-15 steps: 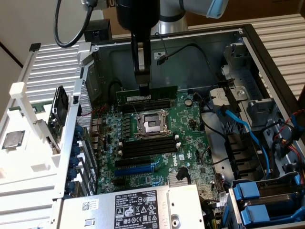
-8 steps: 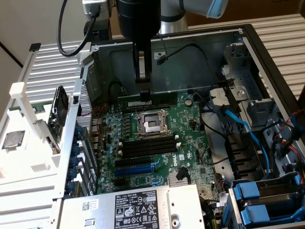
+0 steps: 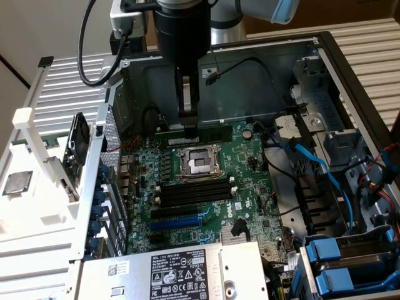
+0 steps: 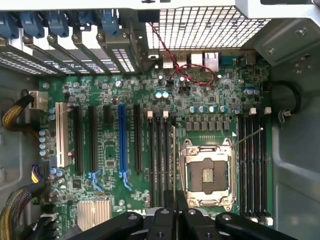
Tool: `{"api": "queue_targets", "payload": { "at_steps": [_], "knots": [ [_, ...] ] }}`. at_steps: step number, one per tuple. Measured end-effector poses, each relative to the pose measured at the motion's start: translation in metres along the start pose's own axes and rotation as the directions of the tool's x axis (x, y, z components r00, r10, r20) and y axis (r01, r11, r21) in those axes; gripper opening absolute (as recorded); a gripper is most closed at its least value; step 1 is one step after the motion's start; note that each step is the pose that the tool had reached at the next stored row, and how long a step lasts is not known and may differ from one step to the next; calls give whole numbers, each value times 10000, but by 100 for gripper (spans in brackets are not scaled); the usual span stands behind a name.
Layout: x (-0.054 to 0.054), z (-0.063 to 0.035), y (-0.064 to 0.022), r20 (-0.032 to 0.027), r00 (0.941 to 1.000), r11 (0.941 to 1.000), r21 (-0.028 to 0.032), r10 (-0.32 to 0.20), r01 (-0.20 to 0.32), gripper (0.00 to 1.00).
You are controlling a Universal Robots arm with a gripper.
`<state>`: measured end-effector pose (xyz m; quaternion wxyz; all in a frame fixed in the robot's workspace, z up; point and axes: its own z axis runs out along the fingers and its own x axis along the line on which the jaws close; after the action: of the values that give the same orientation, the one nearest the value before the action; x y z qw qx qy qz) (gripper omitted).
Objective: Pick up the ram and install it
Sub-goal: 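Insert the ram into the slot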
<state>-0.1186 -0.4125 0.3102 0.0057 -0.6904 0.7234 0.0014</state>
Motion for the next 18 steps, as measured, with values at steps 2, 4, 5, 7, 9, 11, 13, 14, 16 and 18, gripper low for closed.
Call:
{"api": "queue_targets", "payload": {
  "at_steps": [2,4,5,7,9,11,13,14,16,18],
  "knots": [
    [0,15,11,54,10000,10000,77,0,-1,12],
    [5,37,11,101,9999,9999,103,-1,0,12],
    [8,52,11,110,9999,9999,104,0,-2,12],
    [20,86,11,119,9999,9999,103,0,-2,12],
    [39,113,11,121,9999,9999,102,0,-2,12],
    [76,130,9,134,9999,9999,102,1,-2,12],
    [101,157,7,152,9999,9999,101,0,-2,12],
    [106,176,8,159,9999,9999,103,0,-2,12],
    [108,211,8,165,9999,9999,102,3,-5,12],
    [126,237,7,171,9999,10000,99,0,-2,12]
  ]
}}
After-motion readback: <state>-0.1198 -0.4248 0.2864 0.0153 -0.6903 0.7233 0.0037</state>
